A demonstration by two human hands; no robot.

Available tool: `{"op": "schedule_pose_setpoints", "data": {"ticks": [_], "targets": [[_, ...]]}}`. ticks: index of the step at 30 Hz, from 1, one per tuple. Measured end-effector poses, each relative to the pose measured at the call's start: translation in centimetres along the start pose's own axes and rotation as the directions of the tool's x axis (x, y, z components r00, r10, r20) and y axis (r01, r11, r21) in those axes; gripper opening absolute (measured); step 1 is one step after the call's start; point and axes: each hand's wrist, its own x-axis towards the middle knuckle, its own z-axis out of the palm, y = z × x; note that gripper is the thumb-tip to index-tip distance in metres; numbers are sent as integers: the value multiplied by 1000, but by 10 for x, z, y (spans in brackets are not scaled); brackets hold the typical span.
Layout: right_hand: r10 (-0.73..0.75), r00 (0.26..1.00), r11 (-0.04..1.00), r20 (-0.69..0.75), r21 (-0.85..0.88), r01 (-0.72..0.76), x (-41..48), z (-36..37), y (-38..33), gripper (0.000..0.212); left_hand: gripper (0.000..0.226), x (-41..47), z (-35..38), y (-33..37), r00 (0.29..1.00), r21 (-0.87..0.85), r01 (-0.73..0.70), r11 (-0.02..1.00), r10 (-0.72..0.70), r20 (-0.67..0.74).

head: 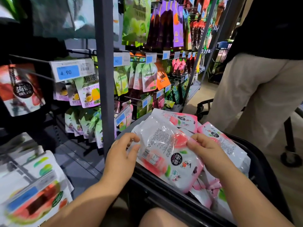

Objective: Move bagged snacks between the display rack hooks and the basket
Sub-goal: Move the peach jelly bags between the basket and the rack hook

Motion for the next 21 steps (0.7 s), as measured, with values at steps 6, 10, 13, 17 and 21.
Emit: {"op": "schedule_pose_setpoints", "data": {"ticks": [6,10,13,17,21], "targets": [[92,993,869,69,482,-114,-1,16,-4,44,54,-5,-8,2,988,61,-137,989,132,84],[153,986,779,70,605,-164,-2,24,-9,53,90,-10,-12,-3,953,63,-199,978,178,244],[184,979,736,92,647,-199,-3,26,-8,60,85,-14,-11,-5,918,94,-323,942,288,271],[166,976,730,142,648,-218,-6,32,-7,84,74,-15,-4,-12,927,179,-375,910,363,96],[175,974,749,142,623,-225,-5,34,-7,50,69,-13,-4,-14,900,260,-423,868,436,8]]}}
